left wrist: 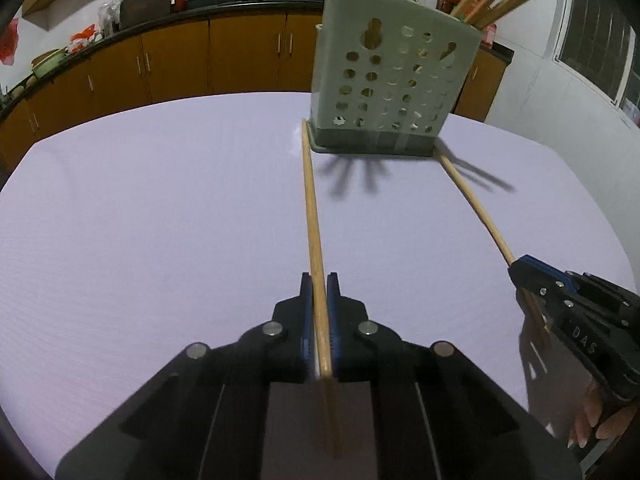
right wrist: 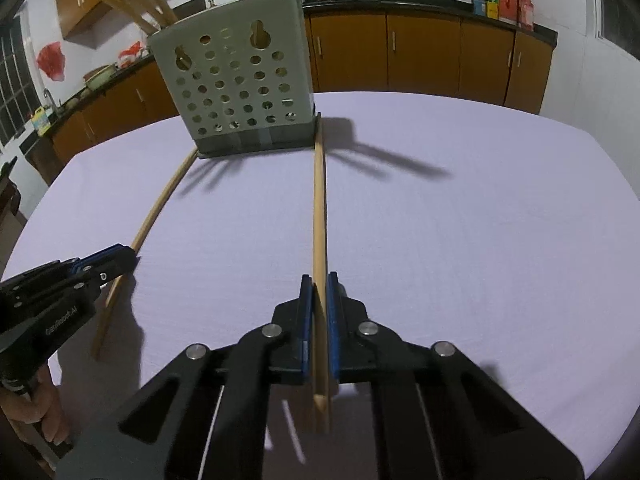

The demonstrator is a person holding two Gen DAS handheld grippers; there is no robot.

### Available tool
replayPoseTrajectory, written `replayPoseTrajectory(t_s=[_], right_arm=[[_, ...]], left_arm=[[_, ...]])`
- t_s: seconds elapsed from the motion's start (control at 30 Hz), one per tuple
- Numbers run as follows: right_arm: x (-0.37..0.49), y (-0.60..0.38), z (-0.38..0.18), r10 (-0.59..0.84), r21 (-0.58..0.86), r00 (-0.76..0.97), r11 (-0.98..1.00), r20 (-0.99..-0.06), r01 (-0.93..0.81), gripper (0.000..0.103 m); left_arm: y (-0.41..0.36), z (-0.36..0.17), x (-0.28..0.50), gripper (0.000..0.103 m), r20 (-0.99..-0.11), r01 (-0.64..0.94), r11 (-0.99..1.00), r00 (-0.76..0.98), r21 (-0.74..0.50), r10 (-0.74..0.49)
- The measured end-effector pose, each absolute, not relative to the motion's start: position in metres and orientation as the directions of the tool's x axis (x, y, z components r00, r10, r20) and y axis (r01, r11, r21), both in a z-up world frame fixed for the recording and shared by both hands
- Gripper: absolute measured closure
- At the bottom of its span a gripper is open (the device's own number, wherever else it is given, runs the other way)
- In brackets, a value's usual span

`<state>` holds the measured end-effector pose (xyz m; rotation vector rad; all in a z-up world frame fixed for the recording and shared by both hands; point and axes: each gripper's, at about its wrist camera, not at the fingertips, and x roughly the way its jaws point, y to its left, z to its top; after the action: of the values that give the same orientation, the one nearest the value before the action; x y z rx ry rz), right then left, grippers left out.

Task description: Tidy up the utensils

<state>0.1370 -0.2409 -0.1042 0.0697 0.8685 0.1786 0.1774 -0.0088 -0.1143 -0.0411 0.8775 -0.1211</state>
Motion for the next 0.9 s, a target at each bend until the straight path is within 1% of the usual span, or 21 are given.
replayPoseTrajectory(t_s=[0.07,0.17,0.3,0.4,0.57,0.9], right_arm=[[0.138,-0.25,-0.104,0.146,0.116,0.641,0.989,-0.754,-0.088,0.095],[0.143,-0.274,-0.104,0.099,0.119,0.65,0.993,-0.753,-0.013,0.095],[0.143,-0.29,-0.105,0.071,0.11,0.652,0.994,-0.755,0.019,0.095],[0.142,-0.291,-0.105,0.069,0.107,0.652,0.994,-0.755,0.018,0.095],[0.141,-0.292,-0.104,0.062,0.095,0.651,0.995,-0.756,0.016,0.095],[0.143,-0.285,-0.104,0.064,0.097,0.65,0.995,-0.757,0.015,0.095]], left_arm=[[-0.001,-0.114,0.179,0.095,-0.765,0.077,0.994,0.634,-0.08,-0.111],[0.025,-0.112,0.183,0.095,-0.767,0.013,0.998,0.639,-0.066,-0.059],[0.056,-0.11,0.183,0.094,-0.769,-0.055,0.997,0.64,-0.054,-0.006],[0.069,-0.109,0.181,0.094,-0.767,-0.067,0.994,0.641,-0.086,-0.023],[0.068,-0.107,0.18,0.092,-0.769,-0.063,0.996,0.639,-0.07,-0.013],[0.067,-0.109,0.182,0.092,-0.768,-0.063,0.995,0.64,-0.081,-0.022]])
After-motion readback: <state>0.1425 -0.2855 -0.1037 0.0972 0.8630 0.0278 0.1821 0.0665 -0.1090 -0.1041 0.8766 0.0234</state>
